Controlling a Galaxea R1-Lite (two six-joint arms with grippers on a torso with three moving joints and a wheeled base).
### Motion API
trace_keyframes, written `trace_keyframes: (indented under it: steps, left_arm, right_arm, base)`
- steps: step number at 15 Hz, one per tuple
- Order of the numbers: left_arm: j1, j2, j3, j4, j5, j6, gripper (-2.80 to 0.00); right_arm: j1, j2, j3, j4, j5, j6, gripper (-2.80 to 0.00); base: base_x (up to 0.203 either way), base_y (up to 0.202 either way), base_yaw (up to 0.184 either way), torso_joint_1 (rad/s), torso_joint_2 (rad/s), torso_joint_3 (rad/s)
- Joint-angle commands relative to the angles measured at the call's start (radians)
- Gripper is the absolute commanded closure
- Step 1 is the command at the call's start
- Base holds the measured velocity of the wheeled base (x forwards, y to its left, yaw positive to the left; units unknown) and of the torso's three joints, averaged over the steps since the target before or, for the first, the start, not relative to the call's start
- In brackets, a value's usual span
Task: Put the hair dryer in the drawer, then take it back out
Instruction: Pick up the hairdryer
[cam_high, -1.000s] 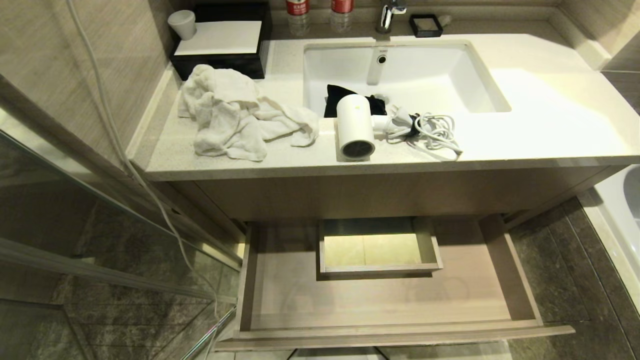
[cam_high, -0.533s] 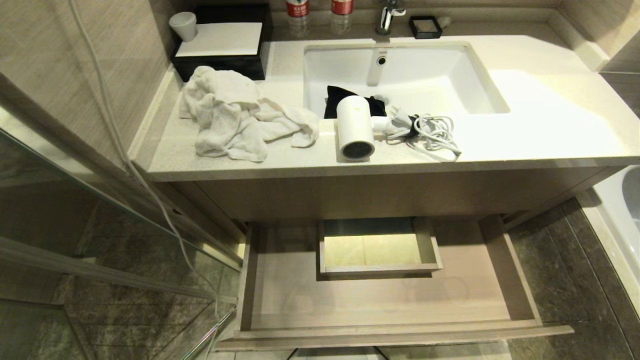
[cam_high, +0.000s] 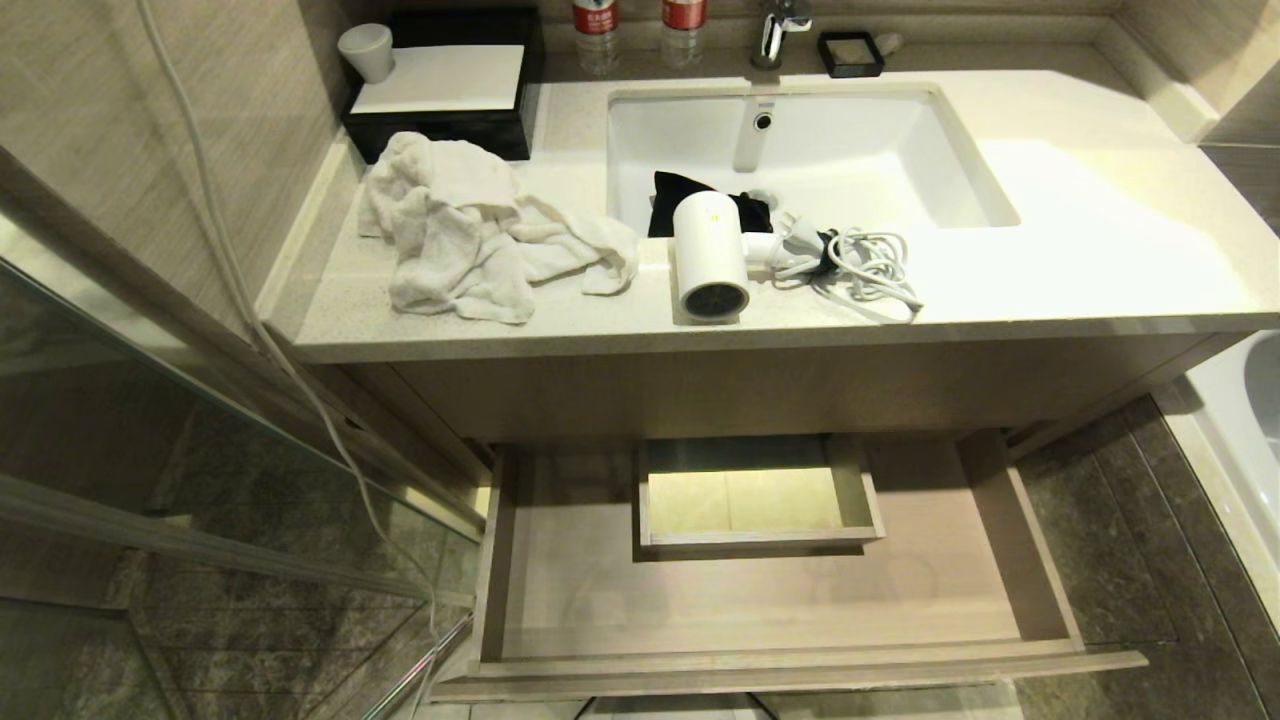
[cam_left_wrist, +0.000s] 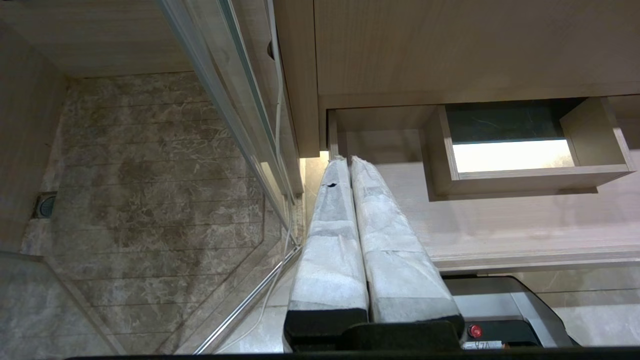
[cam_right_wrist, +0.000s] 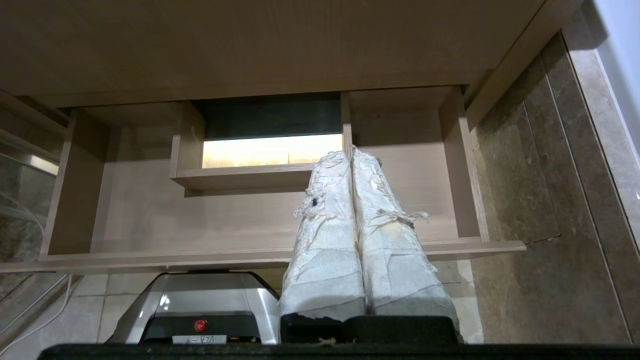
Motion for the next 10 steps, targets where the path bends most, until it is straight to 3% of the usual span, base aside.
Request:
trace_keyframes:
  steps: [1,4,10]
  left_arm:
    - [0.000,0.000,0.001,0.000,0.000,0.000,0.00]
    - [0.000,0.000,0.000,0.000,0.000,0.000,0.00]
    - [0.000,0.000,0.002,0.000,0.000,0.000,0.00]
  right_arm:
    - [0.000,0.001,0.002,0.002,0.002,-0.003,0.00]
    - [0.000,0.001,0.002,0.001,0.001,-0.006,0.00]
    - [0.000,0.001,0.002,0.002,-0.001,-0.004,0.00]
  base:
    - [0.000,0.000,0.000,0.000,0.00,0.000]
    - [0.000,0.000,0.000,0.077,0.01,0.084]
    - [0.000,0.000,0.000,0.257,-0.01,0.225]
